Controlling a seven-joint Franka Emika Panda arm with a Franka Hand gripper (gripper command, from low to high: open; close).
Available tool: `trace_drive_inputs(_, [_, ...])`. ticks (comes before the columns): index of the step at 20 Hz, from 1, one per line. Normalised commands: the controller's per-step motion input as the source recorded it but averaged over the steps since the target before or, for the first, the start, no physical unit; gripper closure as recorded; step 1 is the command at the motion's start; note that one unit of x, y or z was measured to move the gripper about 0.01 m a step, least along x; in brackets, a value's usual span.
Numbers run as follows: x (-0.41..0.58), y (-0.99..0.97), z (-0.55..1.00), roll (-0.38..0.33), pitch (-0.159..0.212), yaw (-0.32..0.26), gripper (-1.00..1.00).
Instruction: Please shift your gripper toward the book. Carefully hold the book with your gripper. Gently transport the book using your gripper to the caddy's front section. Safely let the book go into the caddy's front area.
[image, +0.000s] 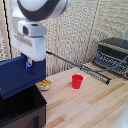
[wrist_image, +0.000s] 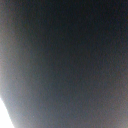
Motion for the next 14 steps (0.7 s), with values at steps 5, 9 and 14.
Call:
trace_drive_inputs(5, [0.093,0.77,0.08,0.000,0.011,-0.123,1.00])
trace_drive_inputs(9, [0.236,0.67,-0.07,0.000,0.008,-0.141,1.00])
trace_drive_inputs(14, [0.305,0.18,-0.15,0.000,0.048,-0.049,1.00])
